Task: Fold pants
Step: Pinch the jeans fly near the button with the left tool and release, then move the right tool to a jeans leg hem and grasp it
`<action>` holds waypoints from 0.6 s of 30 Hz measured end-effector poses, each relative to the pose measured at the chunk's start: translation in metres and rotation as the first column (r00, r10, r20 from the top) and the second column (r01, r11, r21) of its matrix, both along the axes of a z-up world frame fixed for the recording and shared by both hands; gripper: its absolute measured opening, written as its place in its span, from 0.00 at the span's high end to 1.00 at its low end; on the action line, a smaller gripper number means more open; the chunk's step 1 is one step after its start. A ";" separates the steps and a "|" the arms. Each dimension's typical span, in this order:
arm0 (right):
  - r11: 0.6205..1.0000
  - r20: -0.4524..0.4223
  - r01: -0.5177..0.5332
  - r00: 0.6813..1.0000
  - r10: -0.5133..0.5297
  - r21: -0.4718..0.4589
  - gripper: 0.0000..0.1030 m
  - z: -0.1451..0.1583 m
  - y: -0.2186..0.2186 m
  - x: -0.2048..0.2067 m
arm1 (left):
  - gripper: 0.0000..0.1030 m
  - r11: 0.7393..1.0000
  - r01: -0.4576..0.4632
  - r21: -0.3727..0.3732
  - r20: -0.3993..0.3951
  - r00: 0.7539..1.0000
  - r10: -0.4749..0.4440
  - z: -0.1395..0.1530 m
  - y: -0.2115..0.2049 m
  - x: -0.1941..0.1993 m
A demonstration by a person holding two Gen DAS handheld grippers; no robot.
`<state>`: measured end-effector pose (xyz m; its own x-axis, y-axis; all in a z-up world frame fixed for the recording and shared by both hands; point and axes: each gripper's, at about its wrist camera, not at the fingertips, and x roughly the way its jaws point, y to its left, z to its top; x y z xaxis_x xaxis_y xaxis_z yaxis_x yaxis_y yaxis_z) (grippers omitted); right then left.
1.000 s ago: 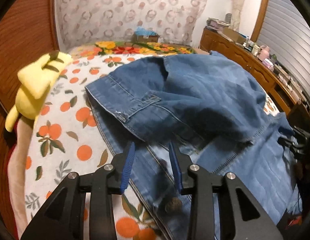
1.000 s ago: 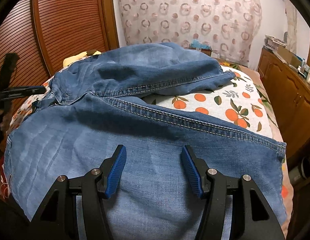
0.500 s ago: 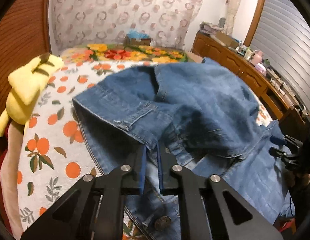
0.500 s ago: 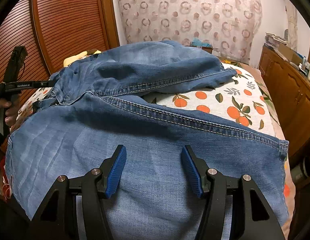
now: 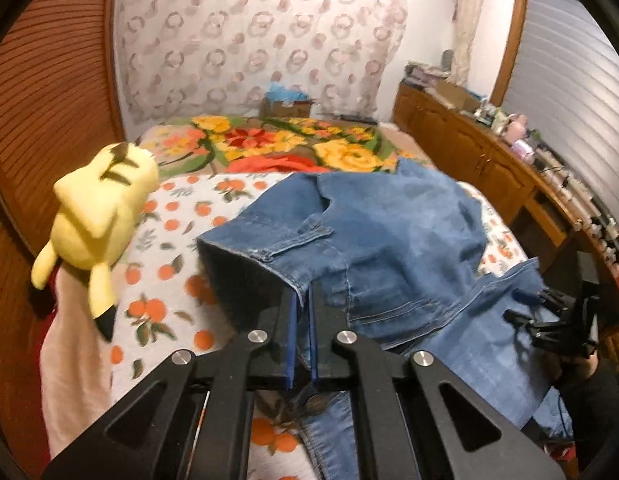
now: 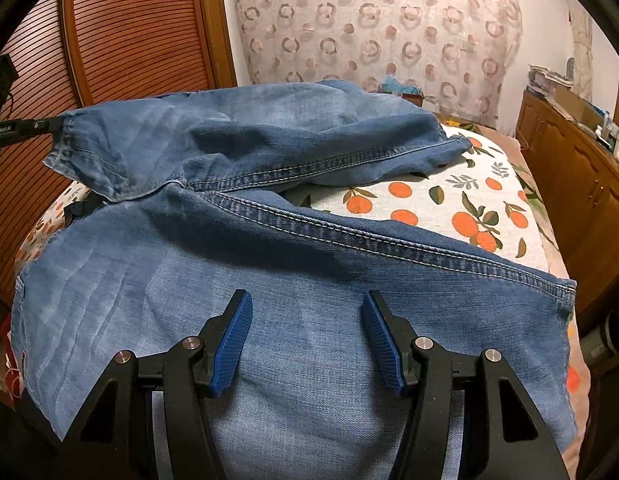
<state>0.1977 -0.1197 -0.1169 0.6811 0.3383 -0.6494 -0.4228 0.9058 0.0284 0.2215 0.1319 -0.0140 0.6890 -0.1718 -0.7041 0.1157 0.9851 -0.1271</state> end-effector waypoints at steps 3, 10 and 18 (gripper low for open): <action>1.000 0.001 0.001 1.000 -0.001 0.000 0.42 0.000 0.000 0.000 | 0.94 0.999 -0.007 0.035 -0.040 0.999 0.008 -0.020 0.000 0.000; 1.000 0.000 -0.001 1.000 0.001 -0.001 0.42 0.000 -0.002 -0.001 | 0.91 0.999 -0.025 0.030 -0.155 0.988 0.029 -0.074 0.003 -0.005; 1.000 0.000 -0.001 1.000 0.001 -0.002 0.42 0.000 -0.003 -0.001 | 0.74 0.999 -0.029 0.043 -0.116 0.993 0.034 -0.077 0.005 -0.018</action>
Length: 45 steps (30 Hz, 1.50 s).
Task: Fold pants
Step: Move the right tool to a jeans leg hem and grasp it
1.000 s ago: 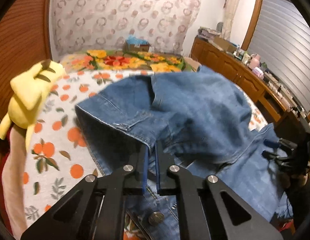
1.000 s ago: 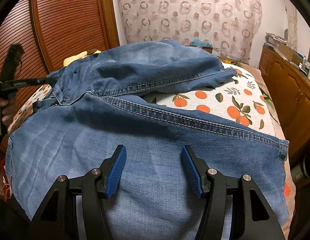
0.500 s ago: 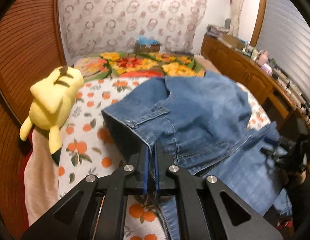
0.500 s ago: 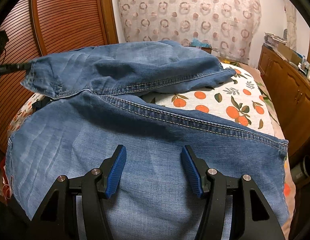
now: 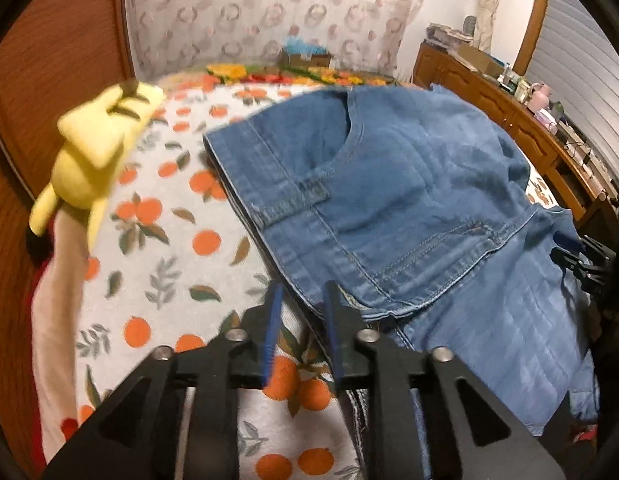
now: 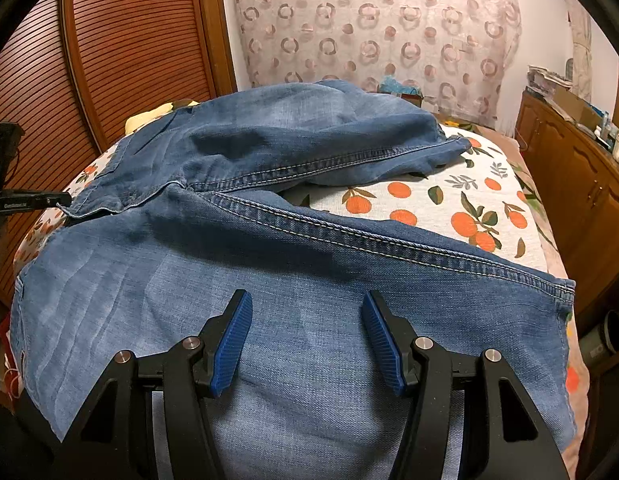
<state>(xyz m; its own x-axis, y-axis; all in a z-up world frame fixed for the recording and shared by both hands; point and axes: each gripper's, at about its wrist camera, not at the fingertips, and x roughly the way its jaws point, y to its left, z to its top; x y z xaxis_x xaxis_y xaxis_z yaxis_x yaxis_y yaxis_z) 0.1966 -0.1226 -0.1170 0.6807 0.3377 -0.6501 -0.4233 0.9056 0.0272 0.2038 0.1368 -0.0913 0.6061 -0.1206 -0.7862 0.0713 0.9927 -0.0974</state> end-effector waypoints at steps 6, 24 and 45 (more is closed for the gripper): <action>1.000 0.001 0.002 1.000 -0.002 -0.003 0.42 0.000 -0.001 -0.001 | 0.56 1.000 0.022 0.022 0.110 0.994 -0.024 0.023 -0.008 -0.002; 0.997 0.041 0.076 0.996 -0.076 -0.012 0.42 0.014 -0.012 -0.005 | 0.56 0.994 0.110 0.024 0.245 0.963 -0.112 0.042 -0.075 0.084; 0.967 -0.134 0.230 0.967 -0.214 0.112 0.47 0.045 -0.087 0.194 | 0.56 0.982 0.166 0.095 0.258 0.948 -0.185 0.015 -0.113 0.132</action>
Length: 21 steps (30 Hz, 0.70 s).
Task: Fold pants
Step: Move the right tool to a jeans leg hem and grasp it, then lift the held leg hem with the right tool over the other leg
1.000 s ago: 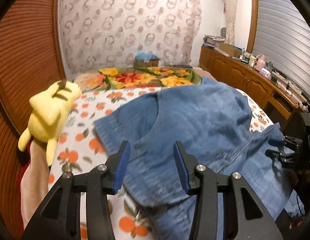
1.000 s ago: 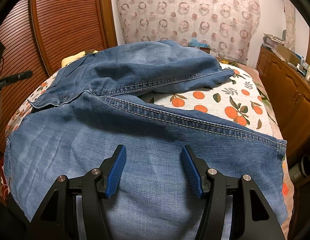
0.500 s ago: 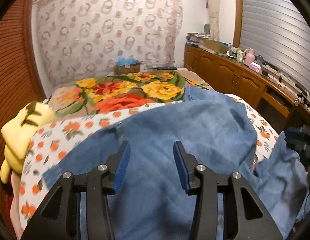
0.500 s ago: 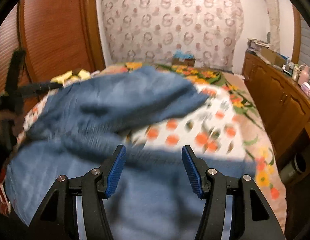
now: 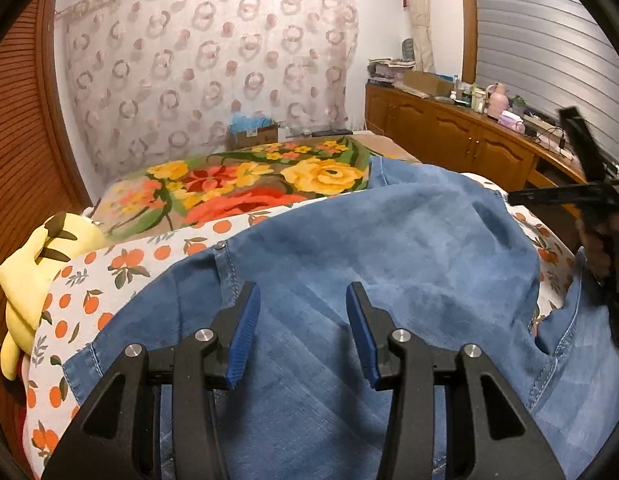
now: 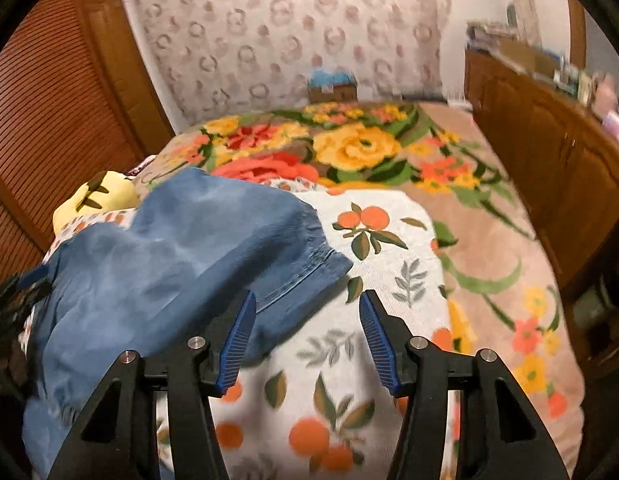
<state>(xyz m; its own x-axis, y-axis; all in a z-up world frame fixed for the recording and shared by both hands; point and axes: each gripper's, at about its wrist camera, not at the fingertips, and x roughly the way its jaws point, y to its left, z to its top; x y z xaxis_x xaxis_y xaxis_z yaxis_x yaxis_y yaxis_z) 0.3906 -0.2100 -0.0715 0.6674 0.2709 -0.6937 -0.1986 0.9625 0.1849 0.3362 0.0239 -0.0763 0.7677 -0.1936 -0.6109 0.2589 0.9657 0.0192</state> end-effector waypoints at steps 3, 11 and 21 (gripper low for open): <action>1.000 -0.042 0.010 0.999 -0.009 0.025 0.50 -0.005 -0.004 0.021 | 0.56 1.000 0.005 0.006 0.000 1.000 -0.005 -0.002 0.000 -0.002; 1.000 -0.040 0.015 0.999 -0.015 -0.007 0.90 0.008 0.001 0.025 | 0.56 0.995 -0.006 -0.095 -0.011 1.000 0.005 -0.003 0.014 -0.003; 0.995 0.232 0.093 0.967 -0.101 0.042 0.93 0.083 -0.054 -0.075 | 0.56 0.995 0.007 -0.101 0.028 1.000 -0.004 0.003 0.017 -0.008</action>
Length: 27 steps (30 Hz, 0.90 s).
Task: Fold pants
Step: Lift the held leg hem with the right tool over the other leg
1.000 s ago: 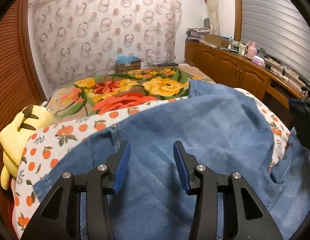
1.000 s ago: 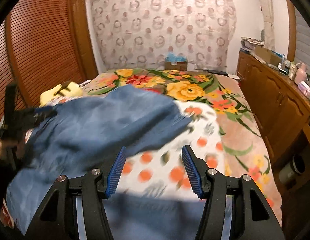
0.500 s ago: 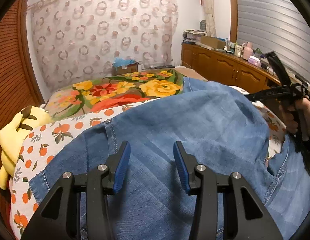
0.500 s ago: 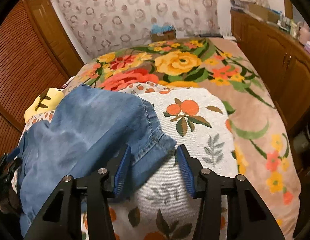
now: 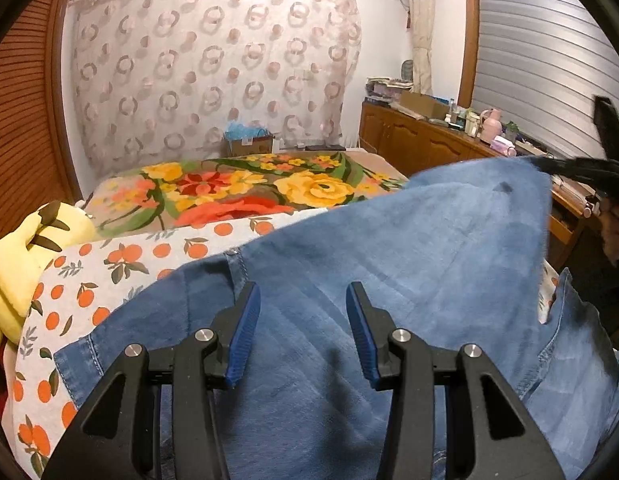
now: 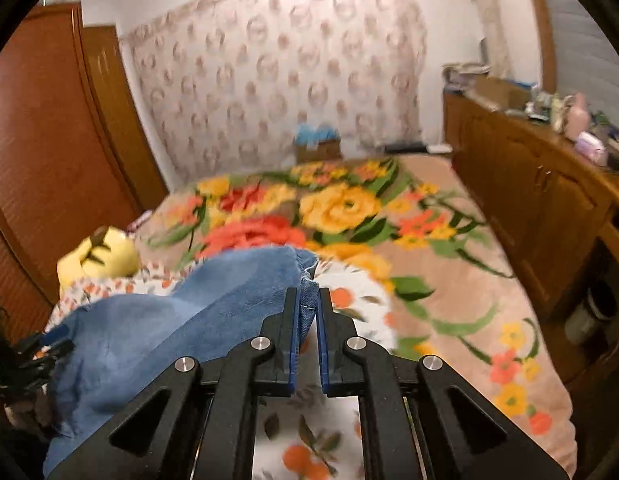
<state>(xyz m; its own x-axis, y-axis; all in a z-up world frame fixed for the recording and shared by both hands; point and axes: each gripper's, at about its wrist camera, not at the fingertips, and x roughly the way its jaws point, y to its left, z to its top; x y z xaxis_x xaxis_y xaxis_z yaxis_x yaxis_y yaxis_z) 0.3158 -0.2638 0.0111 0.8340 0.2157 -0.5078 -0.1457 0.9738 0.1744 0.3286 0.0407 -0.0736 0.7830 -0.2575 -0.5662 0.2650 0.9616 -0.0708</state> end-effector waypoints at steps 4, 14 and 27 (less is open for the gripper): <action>0.999 -0.081 0.026 0.996 -0.029 -0.035 0.93 -0.026 -0.019 -0.038 | 0.56 1.000 -0.002 -0.007 -0.008 1.000 0.002 0.000 0.003 0.001; 0.992 -0.189 -0.011 0.982 -0.014 -0.127 0.66 -0.048 -0.011 -0.045 | 0.56 1.000 0.004 0.001 -0.028 1.000 -0.004 -0.005 0.002 0.003; 0.984 -0.288 -0.134 0.953 0.096 -0.117 0.56 -0.072 0.011 0.126 | 0.56 1.000 0.008 0.002 -0.044 0.999 -0.008 -0.010 0.002 0.004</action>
